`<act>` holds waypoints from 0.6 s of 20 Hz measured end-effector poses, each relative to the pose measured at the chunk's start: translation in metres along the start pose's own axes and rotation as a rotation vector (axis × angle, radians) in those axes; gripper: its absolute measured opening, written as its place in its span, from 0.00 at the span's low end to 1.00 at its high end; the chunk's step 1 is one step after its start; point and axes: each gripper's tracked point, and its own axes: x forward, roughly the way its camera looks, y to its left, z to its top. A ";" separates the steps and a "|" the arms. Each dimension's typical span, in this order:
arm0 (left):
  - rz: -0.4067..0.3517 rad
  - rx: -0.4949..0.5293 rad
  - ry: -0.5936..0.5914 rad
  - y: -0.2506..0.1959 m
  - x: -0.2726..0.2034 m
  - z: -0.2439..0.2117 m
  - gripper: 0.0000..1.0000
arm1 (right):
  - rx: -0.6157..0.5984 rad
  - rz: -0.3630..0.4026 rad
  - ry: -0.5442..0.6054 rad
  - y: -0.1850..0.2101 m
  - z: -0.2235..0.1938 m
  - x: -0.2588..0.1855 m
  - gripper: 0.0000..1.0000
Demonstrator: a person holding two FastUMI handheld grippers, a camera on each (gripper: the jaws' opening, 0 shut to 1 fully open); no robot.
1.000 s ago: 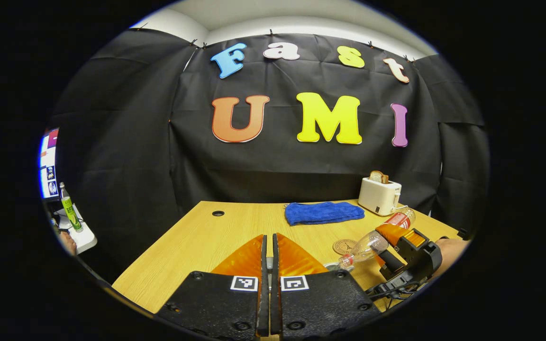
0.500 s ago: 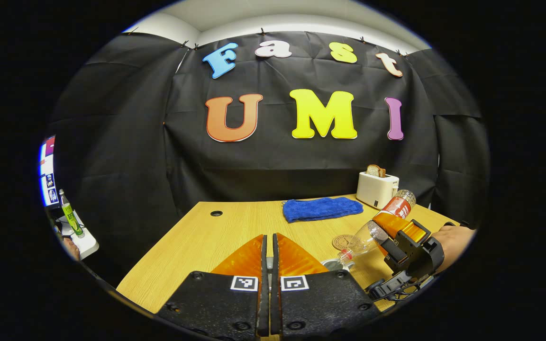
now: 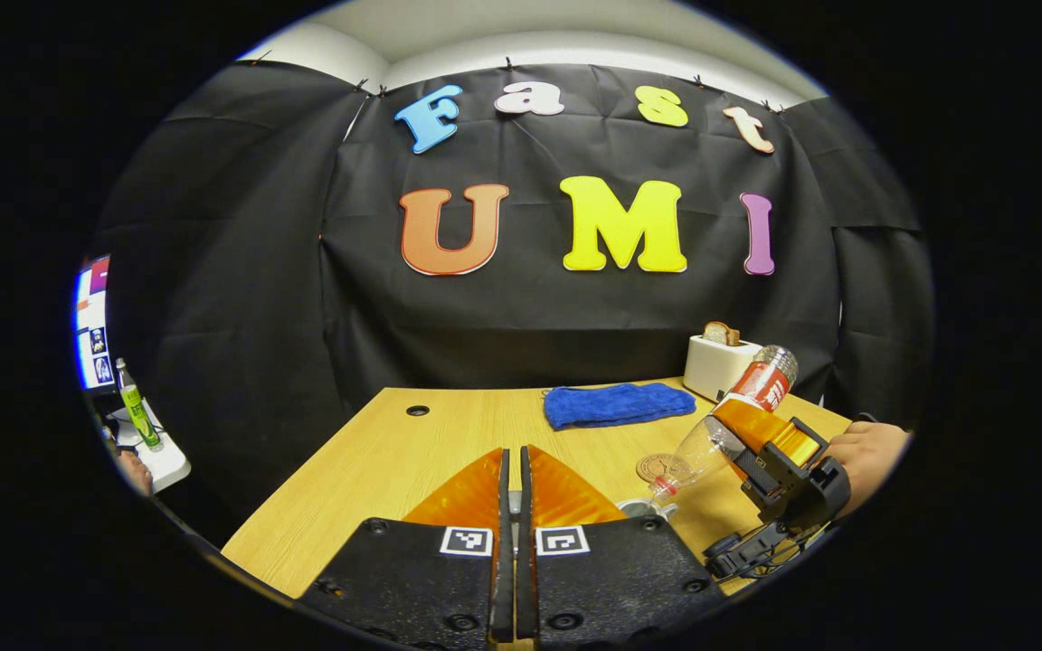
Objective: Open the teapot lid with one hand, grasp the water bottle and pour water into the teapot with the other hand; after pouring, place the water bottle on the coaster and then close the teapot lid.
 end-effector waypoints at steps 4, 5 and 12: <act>0.004 0.019 -0.018 -0.003 -0.004 0.006 0.04 | -0.019 -0.040 -0.020 -0.010 -0.001 0.005 0.70; 0.001 0.021 -0.021 -0.003 -0.003 0.006 0.04 | -0.024 -0.055 -0.027 -0.014 -0.001 0.007 0.70; 0.010 0.028 -0.014 -0.002 -0.001 0.004 0.04 | -0.050 -0.117 -0.032 -0.024 -0.002 0.005 0.69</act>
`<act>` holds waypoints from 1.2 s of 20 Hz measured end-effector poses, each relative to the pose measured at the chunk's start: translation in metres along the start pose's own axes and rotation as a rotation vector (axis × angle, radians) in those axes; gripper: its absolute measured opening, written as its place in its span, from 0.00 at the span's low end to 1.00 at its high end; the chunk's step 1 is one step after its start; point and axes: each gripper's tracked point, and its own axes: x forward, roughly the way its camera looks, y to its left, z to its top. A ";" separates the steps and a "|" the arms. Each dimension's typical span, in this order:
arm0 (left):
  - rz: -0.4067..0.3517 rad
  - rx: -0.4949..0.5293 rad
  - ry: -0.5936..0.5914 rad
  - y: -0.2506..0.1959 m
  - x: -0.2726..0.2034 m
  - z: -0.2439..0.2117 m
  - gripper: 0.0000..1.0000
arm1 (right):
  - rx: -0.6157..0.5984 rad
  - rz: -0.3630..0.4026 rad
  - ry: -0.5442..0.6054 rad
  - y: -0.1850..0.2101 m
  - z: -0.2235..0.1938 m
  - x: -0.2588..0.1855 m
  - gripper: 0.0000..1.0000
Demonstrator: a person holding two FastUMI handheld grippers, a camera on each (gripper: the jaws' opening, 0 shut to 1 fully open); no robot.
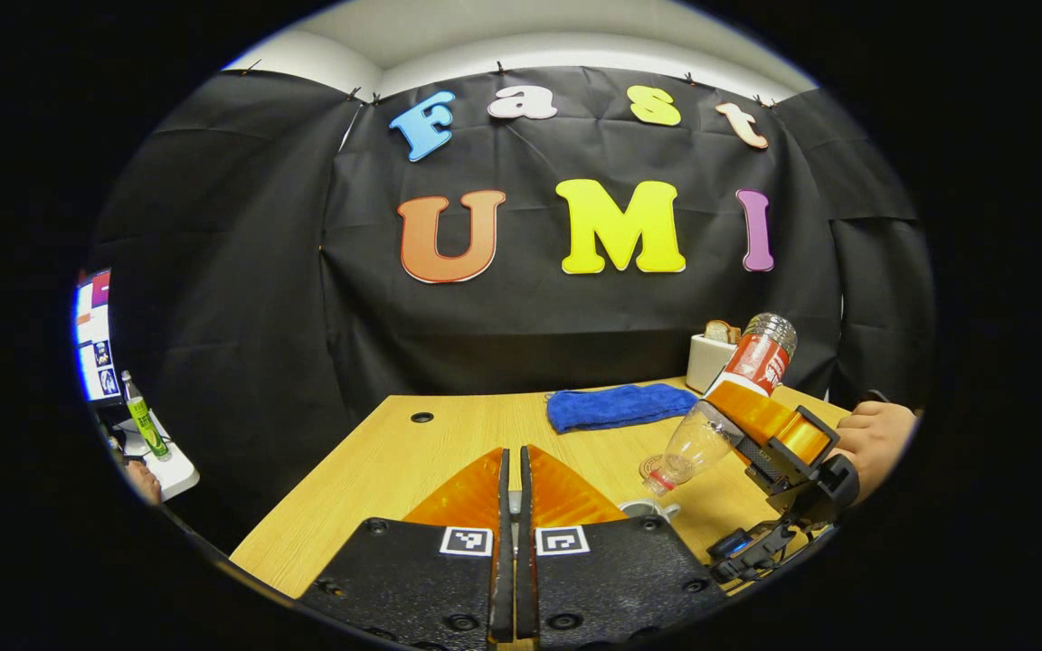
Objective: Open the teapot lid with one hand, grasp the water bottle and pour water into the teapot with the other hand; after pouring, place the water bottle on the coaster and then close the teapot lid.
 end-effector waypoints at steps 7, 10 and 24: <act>0.009 0.005 0.015 0.003 0.004 -0.005 0.04 | 0.358 0.139 0.060 0.039 -0.011 0.001 0.72; 0.008 -0.003 0.020 0.002 0.005 -0.007 0.04 | 0.554 0.178 0.100 0.046 -0.022 0.003 0.75; 0.002 -0.008 0.024 -0.001 0.011 -0.011 0.04 | 1.683 0.450 0.319 0.074 -0.038 0.043 0.72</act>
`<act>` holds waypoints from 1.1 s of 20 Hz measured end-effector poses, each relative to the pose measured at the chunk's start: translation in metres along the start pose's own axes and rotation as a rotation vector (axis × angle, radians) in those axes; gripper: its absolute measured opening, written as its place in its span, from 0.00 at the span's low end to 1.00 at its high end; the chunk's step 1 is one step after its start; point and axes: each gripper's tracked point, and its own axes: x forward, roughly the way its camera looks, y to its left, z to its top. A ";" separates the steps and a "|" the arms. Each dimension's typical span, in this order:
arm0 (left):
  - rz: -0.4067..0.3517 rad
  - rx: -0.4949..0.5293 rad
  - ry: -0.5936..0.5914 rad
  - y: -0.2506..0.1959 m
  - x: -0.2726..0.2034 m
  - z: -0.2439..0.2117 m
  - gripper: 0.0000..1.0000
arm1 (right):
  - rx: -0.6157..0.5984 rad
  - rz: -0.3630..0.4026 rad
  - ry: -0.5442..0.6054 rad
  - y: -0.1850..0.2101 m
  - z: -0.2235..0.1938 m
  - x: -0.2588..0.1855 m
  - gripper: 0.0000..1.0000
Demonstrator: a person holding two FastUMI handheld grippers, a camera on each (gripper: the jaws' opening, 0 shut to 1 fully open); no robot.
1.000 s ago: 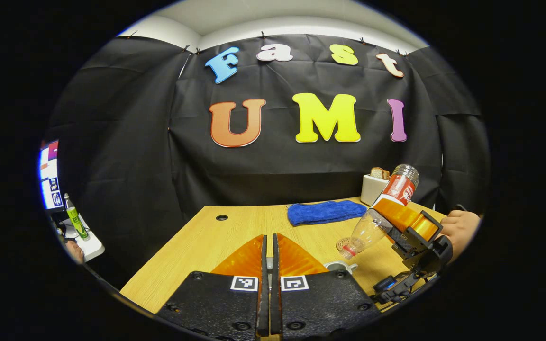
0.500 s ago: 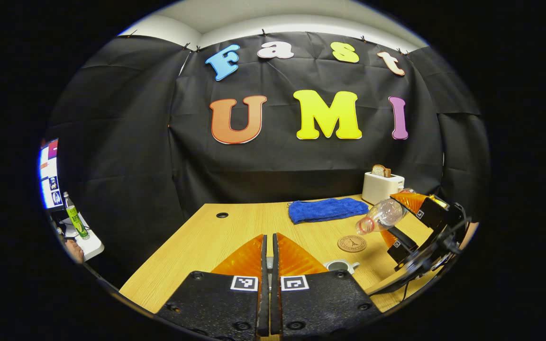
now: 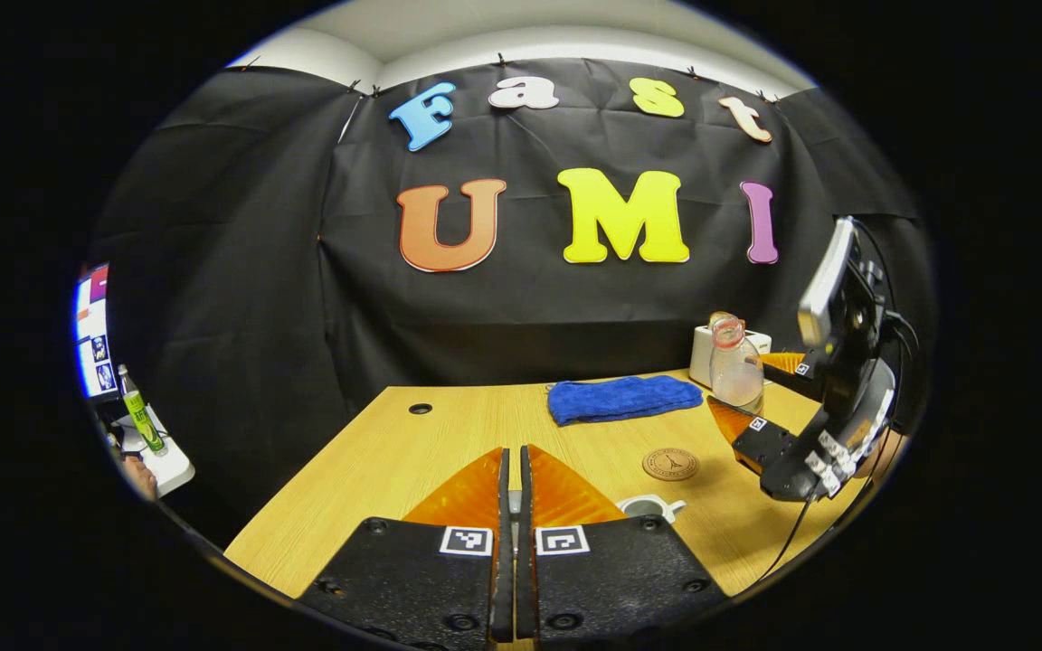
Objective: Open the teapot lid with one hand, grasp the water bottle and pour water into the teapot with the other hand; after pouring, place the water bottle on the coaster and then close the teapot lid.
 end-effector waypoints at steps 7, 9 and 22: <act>0.019 0.006 0.036 0.002 0.010 -0.012 0.04 | 0.422 0.149 0.186 0.039 -0.032 0.048 0.72; 0.028 0.021 0.049 0.004 0.013 -0.018 0.04 | 0.449 0.141 0.206 0.041 -0.040 0.061 0.74; 0.034 0.022 0.092 0.002 0.025 -0.032 0.04 | 0.483 0.145 0.174 0.037 -0.043 0.078 0.72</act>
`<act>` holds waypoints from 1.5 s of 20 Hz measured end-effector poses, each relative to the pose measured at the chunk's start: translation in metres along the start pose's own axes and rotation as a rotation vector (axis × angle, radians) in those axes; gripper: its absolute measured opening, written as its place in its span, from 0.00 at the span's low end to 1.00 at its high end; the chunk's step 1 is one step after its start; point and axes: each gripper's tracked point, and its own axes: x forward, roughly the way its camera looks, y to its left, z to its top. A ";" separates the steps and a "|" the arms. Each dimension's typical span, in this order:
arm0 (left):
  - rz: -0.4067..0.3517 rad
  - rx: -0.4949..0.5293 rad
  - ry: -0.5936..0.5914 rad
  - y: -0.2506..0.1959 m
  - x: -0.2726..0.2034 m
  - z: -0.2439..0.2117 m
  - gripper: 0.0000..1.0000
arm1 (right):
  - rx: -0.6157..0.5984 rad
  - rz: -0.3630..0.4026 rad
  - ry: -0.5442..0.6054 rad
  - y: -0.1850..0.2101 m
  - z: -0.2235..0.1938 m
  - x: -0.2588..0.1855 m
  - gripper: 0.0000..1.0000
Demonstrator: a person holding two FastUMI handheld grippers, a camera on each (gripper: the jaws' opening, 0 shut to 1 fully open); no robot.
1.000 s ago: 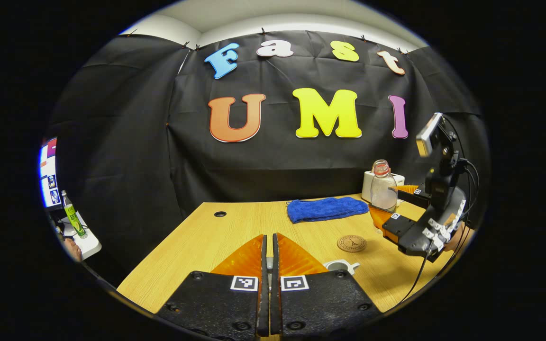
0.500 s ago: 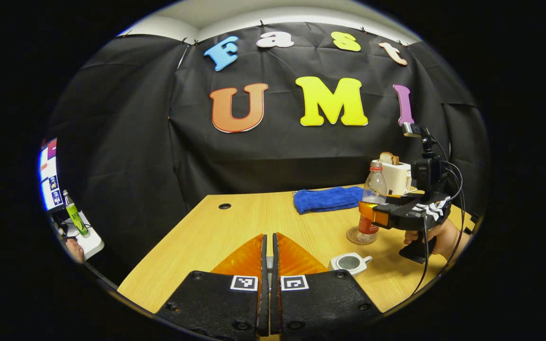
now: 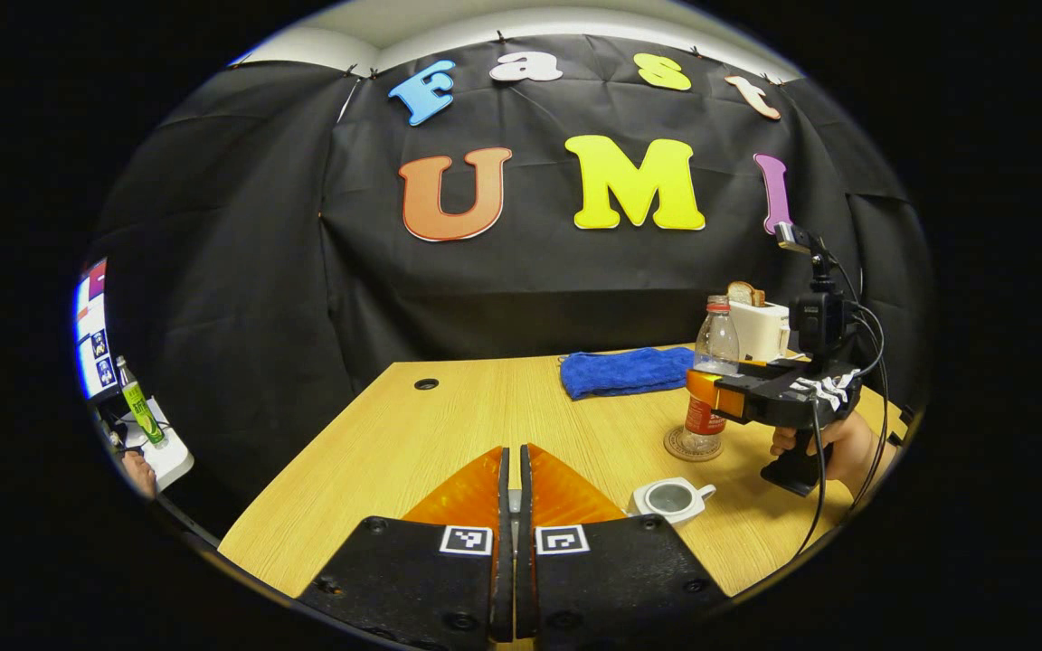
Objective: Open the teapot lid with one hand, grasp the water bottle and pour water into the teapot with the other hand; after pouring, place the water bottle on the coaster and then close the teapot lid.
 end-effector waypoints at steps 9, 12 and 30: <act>-0.023 0.009 0.000 -0.012 0.001 -0.001 0.04 | -0.008 0.038 0.030 -0.001 -0.003 -0.009 0.98; -0.027 0.018 -0.002 -0.015 0.001 -0.001 0.04 | -0.013 0.047 -0.005 -0.002 0.007 -0.019 0.99; -0.360 -0.126 -0.066 -0.132 0.032 -0.010 0.04 | -0.076 0.004 -0.174 -0.072 -0.026 -0.150 0.98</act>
